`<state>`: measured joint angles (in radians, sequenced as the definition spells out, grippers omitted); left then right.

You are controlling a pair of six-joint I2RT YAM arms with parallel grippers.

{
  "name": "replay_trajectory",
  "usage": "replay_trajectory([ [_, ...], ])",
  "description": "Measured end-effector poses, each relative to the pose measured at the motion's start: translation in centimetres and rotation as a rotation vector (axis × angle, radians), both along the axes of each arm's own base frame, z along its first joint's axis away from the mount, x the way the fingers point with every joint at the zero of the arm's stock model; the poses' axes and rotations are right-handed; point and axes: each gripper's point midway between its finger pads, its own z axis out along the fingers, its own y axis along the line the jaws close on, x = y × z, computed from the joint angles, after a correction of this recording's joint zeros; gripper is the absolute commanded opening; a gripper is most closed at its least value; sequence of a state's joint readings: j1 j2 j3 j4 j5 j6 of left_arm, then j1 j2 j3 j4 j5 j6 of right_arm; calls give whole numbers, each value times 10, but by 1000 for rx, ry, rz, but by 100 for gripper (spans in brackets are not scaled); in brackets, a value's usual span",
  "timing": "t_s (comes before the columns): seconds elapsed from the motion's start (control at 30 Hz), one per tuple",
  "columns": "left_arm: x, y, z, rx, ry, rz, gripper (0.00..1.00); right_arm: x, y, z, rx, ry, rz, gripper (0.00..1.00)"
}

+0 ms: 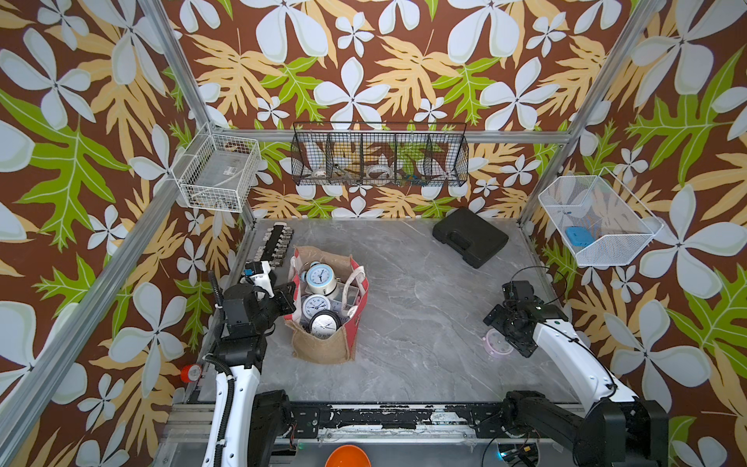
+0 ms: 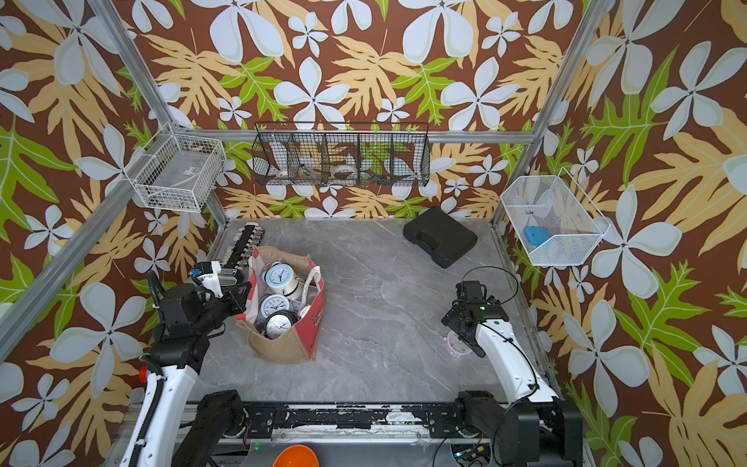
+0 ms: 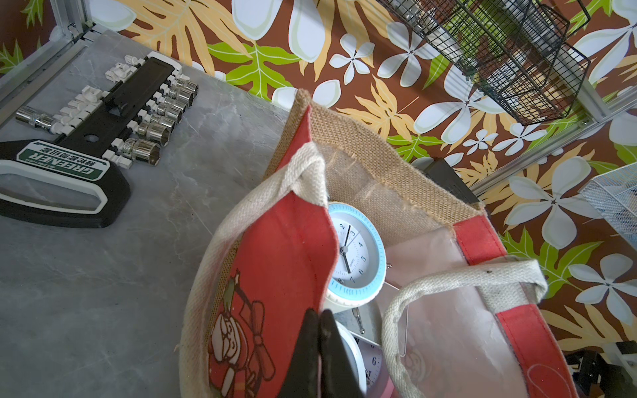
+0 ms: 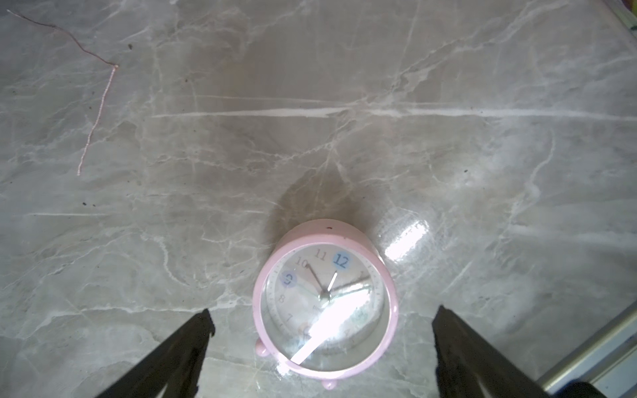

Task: Put the alarm clock into the canvas bag
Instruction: Pick up the alarm from the center of the board.

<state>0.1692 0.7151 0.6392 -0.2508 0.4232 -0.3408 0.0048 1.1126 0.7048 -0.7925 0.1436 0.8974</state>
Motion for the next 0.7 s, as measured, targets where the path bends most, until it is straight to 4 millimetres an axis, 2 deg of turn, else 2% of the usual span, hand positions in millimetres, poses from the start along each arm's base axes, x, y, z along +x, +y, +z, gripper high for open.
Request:
replay_trajectory([
  [0.33, 0, 0, 0, 0, 1, 0, 0, -5, 4, -22, 84, 17, -67, 100],
  [0.6, 0, 0, -1, -1, 1, -1, 0, -6, -1, -37, 112, 39, -119, 100],
  [0.7, 0, 0, 0, 0, 0, -1, 0, -5, -2, -42, 112, 53, -122, 97],
])
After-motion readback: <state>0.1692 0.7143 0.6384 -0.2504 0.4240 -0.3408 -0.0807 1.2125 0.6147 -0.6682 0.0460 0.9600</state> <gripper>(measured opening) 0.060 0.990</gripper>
